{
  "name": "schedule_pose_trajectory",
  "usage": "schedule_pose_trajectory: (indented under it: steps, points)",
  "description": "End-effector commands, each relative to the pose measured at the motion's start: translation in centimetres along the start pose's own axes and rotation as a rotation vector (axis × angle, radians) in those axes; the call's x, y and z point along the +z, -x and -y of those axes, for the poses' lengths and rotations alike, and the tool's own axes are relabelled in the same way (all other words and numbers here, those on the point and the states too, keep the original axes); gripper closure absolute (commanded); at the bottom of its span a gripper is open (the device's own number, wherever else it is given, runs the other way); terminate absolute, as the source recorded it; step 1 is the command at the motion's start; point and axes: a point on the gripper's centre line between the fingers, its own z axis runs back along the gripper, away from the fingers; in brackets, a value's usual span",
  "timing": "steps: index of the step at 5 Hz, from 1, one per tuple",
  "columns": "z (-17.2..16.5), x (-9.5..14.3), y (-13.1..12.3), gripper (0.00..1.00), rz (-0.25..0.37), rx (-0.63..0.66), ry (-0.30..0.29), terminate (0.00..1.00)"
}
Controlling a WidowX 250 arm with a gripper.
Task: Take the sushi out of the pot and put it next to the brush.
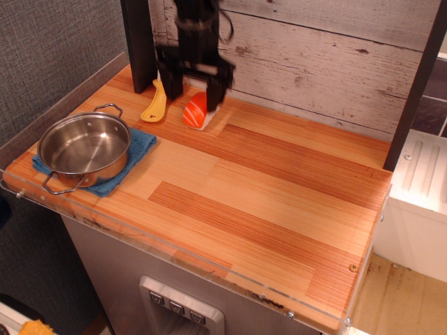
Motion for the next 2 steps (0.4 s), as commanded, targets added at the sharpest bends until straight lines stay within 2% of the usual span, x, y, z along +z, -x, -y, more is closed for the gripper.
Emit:
schedule_pose_trajectory:
  steps: [1,2]
  points:
    - [-0.8,7.7,4.6,0.00,0.131,0.043,0.028,0.00]
    - [-0.8,7.0,7.4,0.00,0.080,0.045,0.060,0.00]
